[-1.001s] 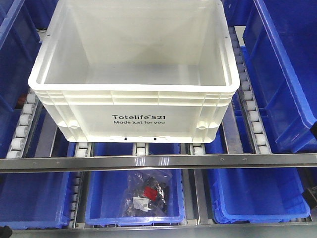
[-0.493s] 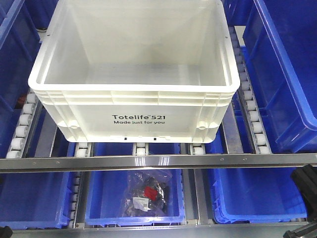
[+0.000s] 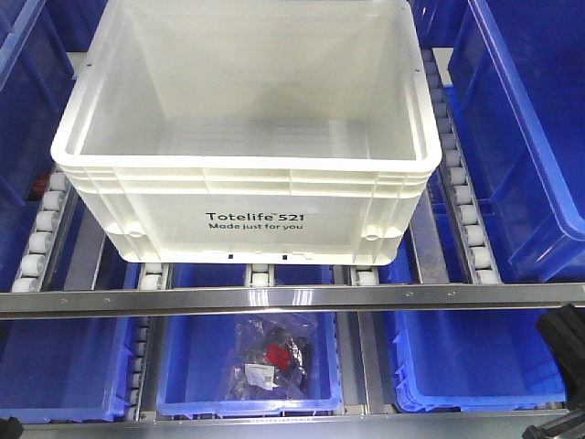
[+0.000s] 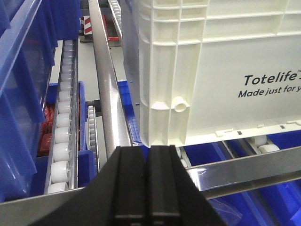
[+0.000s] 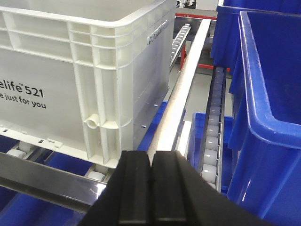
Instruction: Place moving items into box and shelve
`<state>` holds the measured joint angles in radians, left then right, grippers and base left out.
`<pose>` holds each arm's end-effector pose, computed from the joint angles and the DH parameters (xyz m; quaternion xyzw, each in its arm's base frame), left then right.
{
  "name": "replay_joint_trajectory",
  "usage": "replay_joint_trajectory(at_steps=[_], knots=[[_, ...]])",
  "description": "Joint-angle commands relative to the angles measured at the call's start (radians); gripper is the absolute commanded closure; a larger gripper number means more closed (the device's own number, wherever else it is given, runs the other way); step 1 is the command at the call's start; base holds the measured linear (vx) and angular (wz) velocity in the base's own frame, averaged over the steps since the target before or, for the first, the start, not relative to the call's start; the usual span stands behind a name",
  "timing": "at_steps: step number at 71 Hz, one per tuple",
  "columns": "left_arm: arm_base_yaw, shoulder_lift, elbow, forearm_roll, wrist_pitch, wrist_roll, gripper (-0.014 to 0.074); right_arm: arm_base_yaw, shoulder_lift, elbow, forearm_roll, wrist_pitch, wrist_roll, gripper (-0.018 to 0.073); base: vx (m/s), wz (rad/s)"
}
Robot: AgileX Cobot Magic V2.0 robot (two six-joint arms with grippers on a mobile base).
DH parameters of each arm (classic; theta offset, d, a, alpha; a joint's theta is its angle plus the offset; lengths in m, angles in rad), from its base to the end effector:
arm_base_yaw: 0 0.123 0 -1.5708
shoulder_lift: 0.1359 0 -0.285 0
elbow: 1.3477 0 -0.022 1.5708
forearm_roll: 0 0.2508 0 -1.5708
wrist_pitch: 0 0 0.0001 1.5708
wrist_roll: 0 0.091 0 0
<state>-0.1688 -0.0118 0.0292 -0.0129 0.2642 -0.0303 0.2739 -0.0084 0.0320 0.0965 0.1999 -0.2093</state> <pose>0.0543 -0.0096 0.1800 0.0497 0.7708 -0.0684 0.6315 0.0538 0.0169 0.1848 -0.1516 0.7379 0.0595 0.6550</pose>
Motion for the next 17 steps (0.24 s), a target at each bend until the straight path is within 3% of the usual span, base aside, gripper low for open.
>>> replay_joint_trajectory(at_steps=[1, 17], knots=[[-0.006, -0.016, 0.013, -0.001, -0.083, -0.007, 0.0624, -0.001, -0.01, 0.003, -0.002, -0.08, 0.0, 0.0574, 0.0, 0.0], [-0.006, -0.016, 0.013, -0.001, -0.083, -0.007, 0.0624, -0.001, -0.01, 0.003, -0.002, -0.08, 0.0, 0.0574, 0.0, 0.0]])
